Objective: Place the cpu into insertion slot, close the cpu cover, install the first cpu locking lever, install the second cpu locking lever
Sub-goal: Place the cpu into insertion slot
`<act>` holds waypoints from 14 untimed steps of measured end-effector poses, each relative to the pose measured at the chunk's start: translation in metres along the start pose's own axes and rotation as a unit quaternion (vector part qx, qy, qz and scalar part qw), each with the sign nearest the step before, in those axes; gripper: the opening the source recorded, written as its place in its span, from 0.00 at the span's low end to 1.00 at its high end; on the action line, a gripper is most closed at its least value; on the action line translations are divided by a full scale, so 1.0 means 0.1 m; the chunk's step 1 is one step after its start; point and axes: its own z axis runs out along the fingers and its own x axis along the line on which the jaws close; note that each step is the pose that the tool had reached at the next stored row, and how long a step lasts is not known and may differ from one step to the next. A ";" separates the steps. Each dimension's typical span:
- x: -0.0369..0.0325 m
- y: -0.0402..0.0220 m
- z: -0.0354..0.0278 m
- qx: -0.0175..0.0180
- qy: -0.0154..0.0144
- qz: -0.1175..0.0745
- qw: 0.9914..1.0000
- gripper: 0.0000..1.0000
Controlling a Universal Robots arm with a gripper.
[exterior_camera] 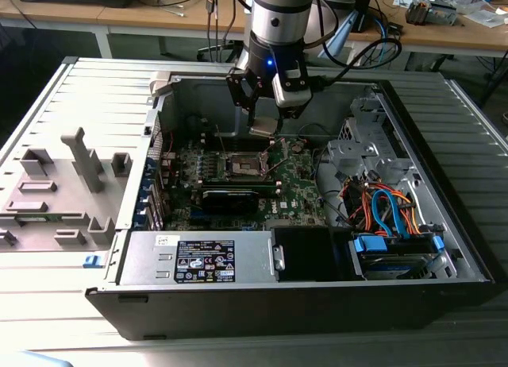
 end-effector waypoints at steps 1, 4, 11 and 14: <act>0.000 0.000 0.000 0.000 0.000 0.000 1.000 0.54; 0.000 0.000 0.001 0.000 0.000 0.001 1.000 0.54; 0.000 0.000 0.003 0.000 0.000 0.004 1.000 0.54; 0.000 0.000 0.004 0.000 0.000 0.005 1.000 0.54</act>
